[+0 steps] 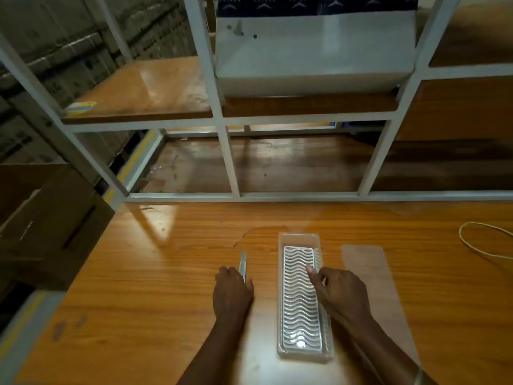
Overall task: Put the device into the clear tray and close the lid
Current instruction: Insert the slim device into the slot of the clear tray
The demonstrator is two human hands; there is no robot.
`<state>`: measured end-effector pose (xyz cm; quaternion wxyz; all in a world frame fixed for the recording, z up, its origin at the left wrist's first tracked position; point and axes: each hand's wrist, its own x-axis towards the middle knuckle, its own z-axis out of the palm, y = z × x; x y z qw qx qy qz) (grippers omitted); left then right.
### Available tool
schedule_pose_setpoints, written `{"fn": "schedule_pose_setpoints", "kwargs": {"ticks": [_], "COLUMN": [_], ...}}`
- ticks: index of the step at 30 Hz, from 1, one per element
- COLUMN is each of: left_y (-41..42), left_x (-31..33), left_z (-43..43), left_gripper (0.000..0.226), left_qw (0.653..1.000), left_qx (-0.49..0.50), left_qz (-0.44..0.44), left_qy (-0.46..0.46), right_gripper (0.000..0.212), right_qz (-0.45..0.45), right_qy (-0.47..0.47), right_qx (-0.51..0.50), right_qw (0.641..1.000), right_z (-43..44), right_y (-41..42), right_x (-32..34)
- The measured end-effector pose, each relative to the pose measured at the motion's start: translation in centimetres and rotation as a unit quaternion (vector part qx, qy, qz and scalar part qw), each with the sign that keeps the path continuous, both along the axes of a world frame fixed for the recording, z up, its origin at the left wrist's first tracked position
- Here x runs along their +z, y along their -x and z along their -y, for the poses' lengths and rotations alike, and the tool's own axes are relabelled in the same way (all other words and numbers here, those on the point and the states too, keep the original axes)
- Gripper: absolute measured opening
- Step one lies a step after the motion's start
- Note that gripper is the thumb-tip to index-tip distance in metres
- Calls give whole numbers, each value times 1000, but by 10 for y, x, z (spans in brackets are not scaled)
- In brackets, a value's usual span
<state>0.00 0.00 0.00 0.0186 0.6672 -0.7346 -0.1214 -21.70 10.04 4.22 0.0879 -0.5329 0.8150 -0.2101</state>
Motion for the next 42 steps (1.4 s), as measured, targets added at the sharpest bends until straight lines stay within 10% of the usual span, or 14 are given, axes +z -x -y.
{"fn": "schedule_pose_setpoints", "kwargs": {"ticks": [10,26,30,35,42], "left_y": [3,5,6,15,21], "left_x": [-2,6,15,32,41], "left_z": [10,21,18,9,0], "left_gripper": [17,35,29,16,29], "left_qw": [993,955,909,773,729], "left_qx": [75,82,93,151,178], "left_qz": [-73,-266,-384,-575,-612], "left_qy": [-57,-100,-130,-220,-249], "right_gripper": [68,69,63,53,52], "right_qz": [14,32,36,36,45], "right_qy": [18,35,32,46,64], "right_qx": [-29,11,7,5,-1], "right_qw": [999,999,999,998,997], "right_z": [-26,-5,-6,-7,-7], "right_y": [13,-5,-3,-1,0], "right_x": [-24,-20,-20,-15,-13]}}
